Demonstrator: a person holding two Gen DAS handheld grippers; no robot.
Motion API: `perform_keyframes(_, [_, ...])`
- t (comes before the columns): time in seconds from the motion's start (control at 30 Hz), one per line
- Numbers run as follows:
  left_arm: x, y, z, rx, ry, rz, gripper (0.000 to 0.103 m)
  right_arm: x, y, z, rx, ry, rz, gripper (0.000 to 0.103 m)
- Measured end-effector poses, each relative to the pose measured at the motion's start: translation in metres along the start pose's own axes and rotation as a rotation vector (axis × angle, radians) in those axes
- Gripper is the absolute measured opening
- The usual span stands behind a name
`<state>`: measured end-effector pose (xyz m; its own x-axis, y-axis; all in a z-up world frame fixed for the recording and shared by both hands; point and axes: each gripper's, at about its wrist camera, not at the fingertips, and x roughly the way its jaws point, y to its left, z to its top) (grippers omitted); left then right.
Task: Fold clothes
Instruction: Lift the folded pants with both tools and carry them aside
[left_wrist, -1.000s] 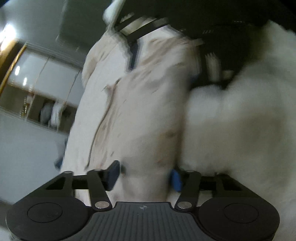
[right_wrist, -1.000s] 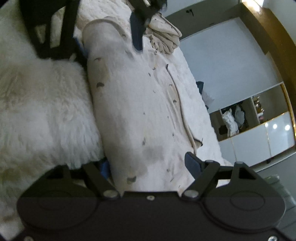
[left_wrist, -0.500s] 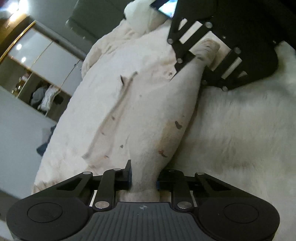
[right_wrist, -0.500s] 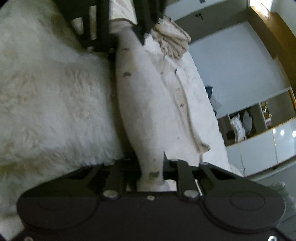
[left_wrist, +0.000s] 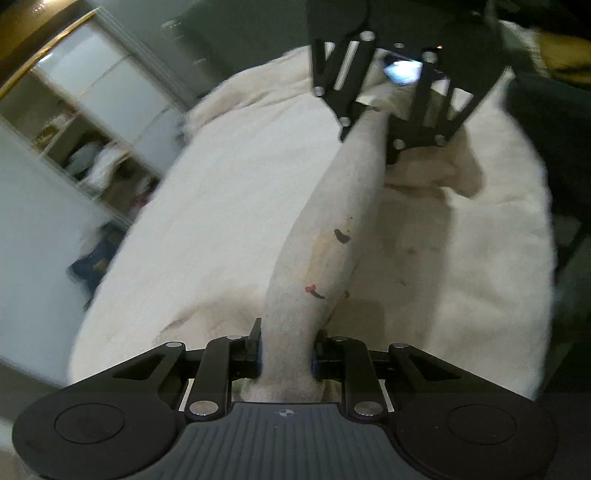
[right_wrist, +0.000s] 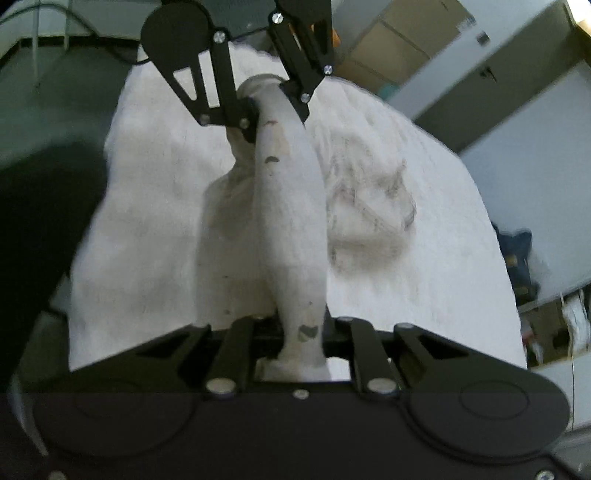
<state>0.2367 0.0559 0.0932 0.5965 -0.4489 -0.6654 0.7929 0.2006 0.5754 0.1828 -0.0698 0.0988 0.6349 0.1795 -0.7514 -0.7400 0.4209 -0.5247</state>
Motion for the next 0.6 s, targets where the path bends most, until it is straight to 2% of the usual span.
perform_keyframes(0.03, [-0.005, 0.014, -0.011, -0.004, 0.016, 0.047, 0.019, 0.005, -0.002, 0.016, -0.009, -0.01, -0.02, 0.012])
perform_keyframes(0.13, [-0.022, 0.042, -0.055, 0.015, 0.062, 0.193, 0.019, 0.033, 0.011, 0.092, -0.069, -0.074, -0.152, 0.012])
perform_keyframes(0.23, [-0.027, 0.042, -0.107, 0.08, 0.105, 0.296, 0.02, 0.061, 0.045, 0.131, -0.071, -0.124, -0.236, 0.013])
perform_keyframes(0.3, [-0.019, 0.024, -0.153, 0.152, 0.143, 0.363, 0.023, 0.103, 0.098, 0.155, -0.07, -0.164, -0.317, 0.014])
perform_keyframes(0.33, [-0.01, 0.01, -0.183, 0.166, 0.165, 0.395, 0.027, 0.12, 0.118, 0.158, -0.097, -0.162, -0.34, 0.015])
perform_keyframes(0.37, [0.005, -0.011, -0.217, 0.145, 0.192, 0.408, 0.034, 0.151, 0.156, 0.164, -0.146, -0.152, -0.374, 0.018])
perform_keyframes(0.43, [0.035, -0.043, -0.263, 0.087, 0.281, 0.38, 0.052, 0.196, 0.202, 0.17, -0.215, -0.108, -0.365, 0.025])
perform_keyframes(0.5, [0.061, -0.074, -0.302, -0.018, 0.378, 0.296, 0.053, 0.236, 0.249, 0.163, -0.288, -0.029, -0.288, 0.038])
perform_keyframes(0.53, [0.064, -0.081, -0.309, -0.052, 0.379, 0.297, 0.053, 0.253, 0.27, 0.157, -0.315, 0.011, -0.241, 0.038])
perform_keyframes(0.57, [0.062, -0.088, -0.316, -0.096, 0.357, 0.334, 0.055, 0.256, 0.28, 0.149, -0.312, 0.027, -0.208, 0.038])
perform_keyframes(0.6, [0.06, -0.096, -0.322, -0.14, 0.335, 0.37, 0.058, 0.246, 0.272, 0.144, -0.283, 0.011, -0.168, 0.039])
